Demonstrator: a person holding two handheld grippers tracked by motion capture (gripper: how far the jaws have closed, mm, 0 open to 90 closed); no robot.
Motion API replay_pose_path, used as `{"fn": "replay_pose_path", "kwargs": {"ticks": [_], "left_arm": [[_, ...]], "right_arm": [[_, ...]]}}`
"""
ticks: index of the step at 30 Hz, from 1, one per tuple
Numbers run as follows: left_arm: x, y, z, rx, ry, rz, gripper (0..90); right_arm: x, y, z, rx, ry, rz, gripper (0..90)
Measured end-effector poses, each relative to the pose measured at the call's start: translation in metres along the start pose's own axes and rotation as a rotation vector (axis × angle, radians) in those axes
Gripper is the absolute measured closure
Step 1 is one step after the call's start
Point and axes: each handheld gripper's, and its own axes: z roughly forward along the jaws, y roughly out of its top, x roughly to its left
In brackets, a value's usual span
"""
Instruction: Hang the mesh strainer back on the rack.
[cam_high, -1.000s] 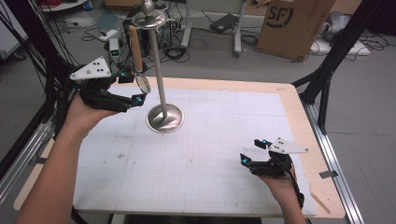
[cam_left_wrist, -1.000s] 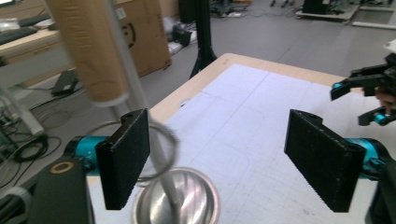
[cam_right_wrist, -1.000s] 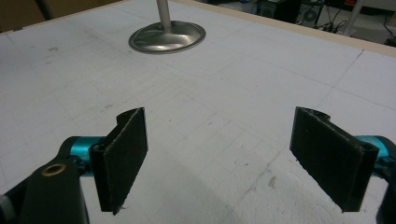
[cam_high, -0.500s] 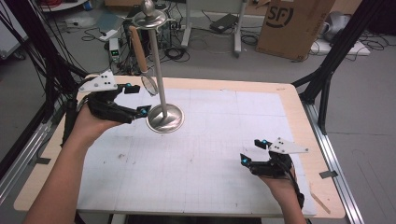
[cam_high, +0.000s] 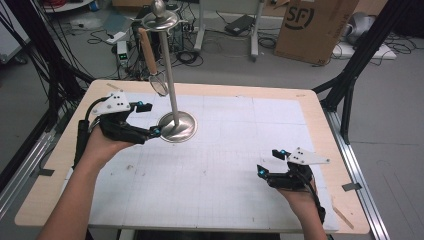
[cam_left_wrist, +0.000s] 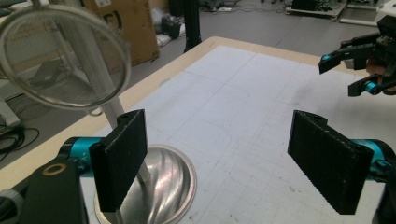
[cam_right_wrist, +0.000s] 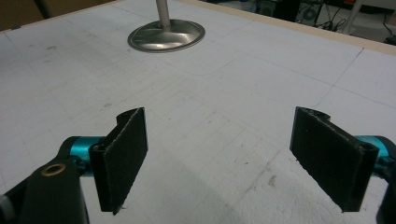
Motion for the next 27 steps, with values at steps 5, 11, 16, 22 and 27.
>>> {"fn": "replay_pose_path", "kwargs": {"ticks": [5, 11, 16, 22, 27], "left_arm": [[-0.003, -0.012, 0.007, 0.007, -0.001, -0.012, 20.2], [-0.007, -0.024, 0.013, 0.014, 0.004, -0.018, 20.1], [-0.010, -0.034, 0.015, 0.021, 0.016, -0.025, 20.1], [-0.014, -0.046, 0.016, 0.023, 0.026, -0.036, 20.1], [-0.015, -0.054, 0.017, 0.024, 0.038, -0.041, 20.1]], "right_arm": [[0.000, 0.000, 0.000, 0.001, 0.000, 0.001, 18.2], [-0.001, -0.001, 0.000, 0.004, -0.002, 0.002, 18.3], [-0.001, -0.001, 0.001, 0.005, -0.001, 0.006, 18.3], [-0.002, -0.002, 0.002, 0.009, 0.000, 0.003, 18.2], [-0.003, -0.003, 0.002, 0.008, 0.000, 0.009, 18.2]]}}
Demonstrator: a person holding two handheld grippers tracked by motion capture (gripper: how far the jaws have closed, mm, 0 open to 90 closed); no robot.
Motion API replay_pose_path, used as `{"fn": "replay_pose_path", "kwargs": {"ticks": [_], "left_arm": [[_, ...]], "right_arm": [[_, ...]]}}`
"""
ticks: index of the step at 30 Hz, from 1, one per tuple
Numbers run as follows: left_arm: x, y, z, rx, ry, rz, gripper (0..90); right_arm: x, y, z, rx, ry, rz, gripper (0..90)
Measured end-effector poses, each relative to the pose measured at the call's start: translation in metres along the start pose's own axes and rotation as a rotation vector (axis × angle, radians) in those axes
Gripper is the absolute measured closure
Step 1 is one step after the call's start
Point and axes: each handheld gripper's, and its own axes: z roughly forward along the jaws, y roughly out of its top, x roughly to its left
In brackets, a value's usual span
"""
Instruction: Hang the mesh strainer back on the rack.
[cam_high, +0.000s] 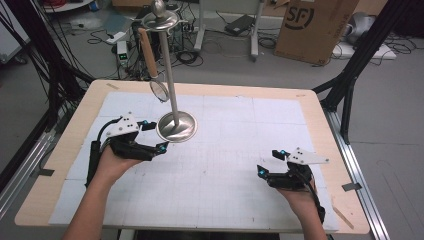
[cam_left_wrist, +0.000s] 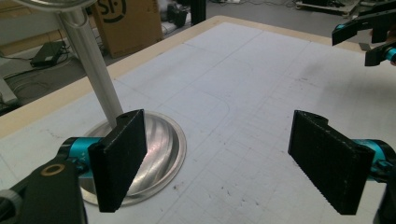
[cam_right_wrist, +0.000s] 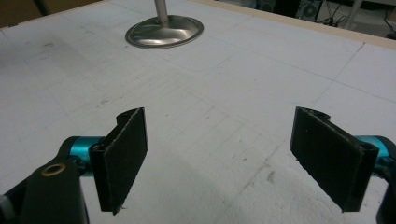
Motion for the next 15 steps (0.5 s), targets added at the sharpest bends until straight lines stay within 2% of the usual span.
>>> {"fn": "replay_pose_path", "kwargs": {"ticks": [5, 12, 15], "left_arm": [[-0.004, -0.006, 0.003, 0.013, 0.005, -0.001, 20.1], [-0.008, -0.015, 0.006, -0.006, 0.018, -0.012, 20.1], [-0.010, -0.018, 0.007, 0.020, 0.039, 0.006, 20.1]], "right_arm": [[0.000, -0.001, 0.002, 0.003, 0.003, -0.003, 18.2], [-0.003, -0.001, 0.001, -0.002, 0.006, 0.004, 18.3], [-0.004, -0.002, 0.000, -0.001, 0.001, 0.005, 18.2]]}}
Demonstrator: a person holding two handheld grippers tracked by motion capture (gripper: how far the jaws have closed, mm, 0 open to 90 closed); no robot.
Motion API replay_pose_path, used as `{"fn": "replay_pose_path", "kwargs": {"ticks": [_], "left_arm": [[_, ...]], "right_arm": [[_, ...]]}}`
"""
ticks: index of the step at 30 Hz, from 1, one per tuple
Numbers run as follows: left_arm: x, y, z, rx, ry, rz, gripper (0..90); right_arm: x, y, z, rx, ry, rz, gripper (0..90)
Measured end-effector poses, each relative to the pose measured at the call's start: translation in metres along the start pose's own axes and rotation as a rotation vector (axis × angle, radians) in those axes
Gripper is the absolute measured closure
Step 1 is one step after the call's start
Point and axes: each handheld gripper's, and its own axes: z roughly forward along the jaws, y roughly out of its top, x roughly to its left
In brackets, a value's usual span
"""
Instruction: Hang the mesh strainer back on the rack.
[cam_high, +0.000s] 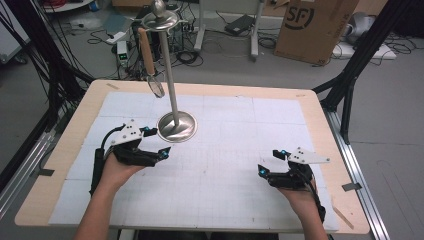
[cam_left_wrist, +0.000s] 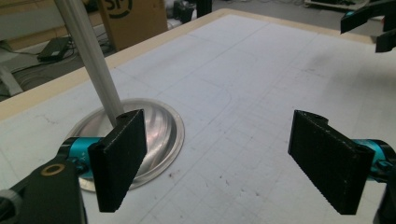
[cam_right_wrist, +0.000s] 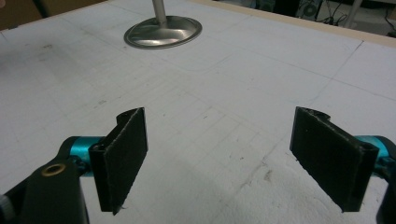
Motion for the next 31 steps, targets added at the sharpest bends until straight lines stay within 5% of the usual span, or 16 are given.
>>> {"fn": "replay_pose_path", "kwargs": {"ticks": [4, 12, 31], "left_arm": [[-0.006, -0.003, 0.000, -0.012, 0.003, 0.020, 20.0], [-0.005, -0.010, -0.001, -0.026, 0.004, -0.011, 20.3], [-0.006, -0.014, 0.002, -0.006, -0.009, -0.012, 20.2]], "right_arm": [[0.001, 0.000, 0.001, 0.004, 0.000, -0.003, 18.3], [0.004, 0.001, 0.002, 0.010, -0.001, -0.009, 18.3], [0.005, -0.001, 0.006, 0.025, 0.006, -0.012, 18.3]]}}
